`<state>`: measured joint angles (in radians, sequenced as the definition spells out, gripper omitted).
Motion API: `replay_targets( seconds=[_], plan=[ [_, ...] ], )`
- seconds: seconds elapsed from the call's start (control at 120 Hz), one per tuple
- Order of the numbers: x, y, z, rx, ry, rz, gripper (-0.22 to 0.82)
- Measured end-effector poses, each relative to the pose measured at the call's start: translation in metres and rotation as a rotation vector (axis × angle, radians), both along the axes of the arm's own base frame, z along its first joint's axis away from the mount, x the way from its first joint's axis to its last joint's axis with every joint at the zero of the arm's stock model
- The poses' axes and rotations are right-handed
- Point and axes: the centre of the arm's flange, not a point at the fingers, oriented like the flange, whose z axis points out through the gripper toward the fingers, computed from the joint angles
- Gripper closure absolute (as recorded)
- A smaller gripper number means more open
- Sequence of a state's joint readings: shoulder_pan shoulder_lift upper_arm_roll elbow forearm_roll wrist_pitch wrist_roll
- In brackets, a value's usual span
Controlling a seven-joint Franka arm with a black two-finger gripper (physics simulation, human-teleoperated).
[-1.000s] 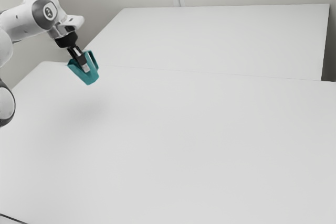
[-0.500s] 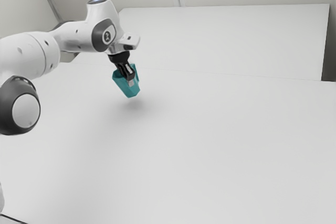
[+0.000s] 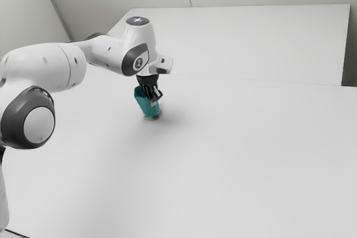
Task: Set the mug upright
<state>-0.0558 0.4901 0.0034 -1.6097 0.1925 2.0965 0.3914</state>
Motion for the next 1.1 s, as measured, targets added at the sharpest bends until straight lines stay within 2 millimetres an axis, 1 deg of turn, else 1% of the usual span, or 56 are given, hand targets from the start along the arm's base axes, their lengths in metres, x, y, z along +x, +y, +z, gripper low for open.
replay_targets(
  seconds=[0.208, 0.308, 0.4, 0.467, 0.55, 0.65, 0.708, 0.775, 0.908, 1.025, 1.1],
  plan=[
    [0.002, 0.000, -0.003, 0.000, -0.018, 0.046, 0.78],
    [0.002, 0.001, -0.004, -0.001, -0.020, 0.062, 0.62],
    [0.002, 0.001, -0.004, -0.002, -0.023, 0.074, 0.42],
    [0.002, 0.002, -0.001, -0.001, -0.029, 0.080, 0.31],
    [0.002, 0.003, 0.006, -0.001, -0.039, 0.086, 0.21],
    [0.001, 0.007, 0.019, -0.001, -0.056, 0.097, 0.13],
    [-0.001, 0.008, 0.035, -0.003, -0.072, 0.104, 0.10],
    [-0.009, 0.009, 0.060, -0.008, -0.091, 0.113, 0.07],
    [-0.033, 0.017, 0.127, -0.015, -0.140, 0.150, 0.04],
    [-0.058, 0.022, 0.193, -0.029, -0.174, 0.185, 0.02],
    [-0.070, 0.036, 0.221, -0.038, -0.177, 0.221, 0.02]
  ],
)
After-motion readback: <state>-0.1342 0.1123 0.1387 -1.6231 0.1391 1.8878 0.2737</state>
